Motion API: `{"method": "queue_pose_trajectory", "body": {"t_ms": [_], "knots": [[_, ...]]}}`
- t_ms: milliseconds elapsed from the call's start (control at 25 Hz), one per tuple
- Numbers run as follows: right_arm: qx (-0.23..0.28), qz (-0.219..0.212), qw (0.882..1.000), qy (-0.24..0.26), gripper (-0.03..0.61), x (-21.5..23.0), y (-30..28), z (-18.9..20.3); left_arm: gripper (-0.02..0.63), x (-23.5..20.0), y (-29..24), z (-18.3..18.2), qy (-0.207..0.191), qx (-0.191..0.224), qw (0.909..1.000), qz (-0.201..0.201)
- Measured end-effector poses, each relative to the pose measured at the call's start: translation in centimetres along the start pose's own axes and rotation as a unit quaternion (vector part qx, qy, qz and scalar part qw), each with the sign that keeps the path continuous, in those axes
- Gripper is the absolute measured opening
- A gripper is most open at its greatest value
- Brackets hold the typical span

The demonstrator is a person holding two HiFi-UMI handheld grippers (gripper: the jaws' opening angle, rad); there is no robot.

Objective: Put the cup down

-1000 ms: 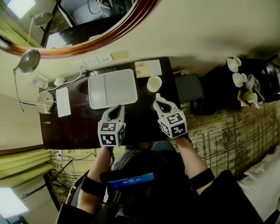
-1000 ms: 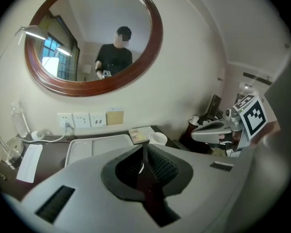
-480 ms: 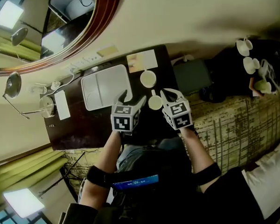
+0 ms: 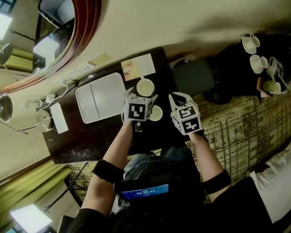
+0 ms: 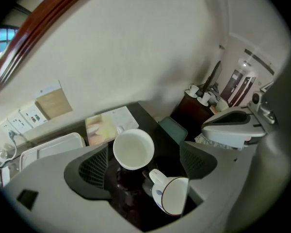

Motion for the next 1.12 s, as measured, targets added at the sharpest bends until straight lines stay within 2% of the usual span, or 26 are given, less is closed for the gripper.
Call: {"method": "queue_pose_trajectory", "body": {"t_ms": [320, 520, 880, 960, 1120], "knots": [[-0.004, -0.007, 1.000, -0.006, 0.002, 1.9, -0.2, 0.1, 0.494, -0.4, -3.5, 0.2, -0.015, -0.046, 0.9987, -0.019], [-0.008, -0.015, 1.000, -0.006, 0.002, 2.9, -0.4, 0.2, 0.503, 0.4, -6.1, 0.5, -0.006, -0.042, 0.9990, -0.013], [-0.014, -0.034, 0.999, -0.006, 0.002, 3.2, -1.1, 0.3, 0.500, -0.2, -7.7, 0.7, 0.000, -0.064, 0.9976, -0.028], [-0.013, -0.036, 0.999, -0.006, 0.002, 3.2, -1.1, 0.3, 0.419, -0.4, -7.9, 0.7, -0.002, -0.061, 0.9976, -0.033], [-0.013, -0.037, 0.999, -0.007, 0.002, 3.2, -0.9, 0.3, 0.416, -0.6, -7.7, 0.7, -0.006, -0.054, 0.9978, -0.038]]}}
Point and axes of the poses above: the fingertips, and each gripper's own axes: y backward along the fingers, x to its right, z out of its underside, the point moved 3 cm from there along y, backward along the fingers, and after that the axes turned 9 degrees about -z, right-handed, at the moved point
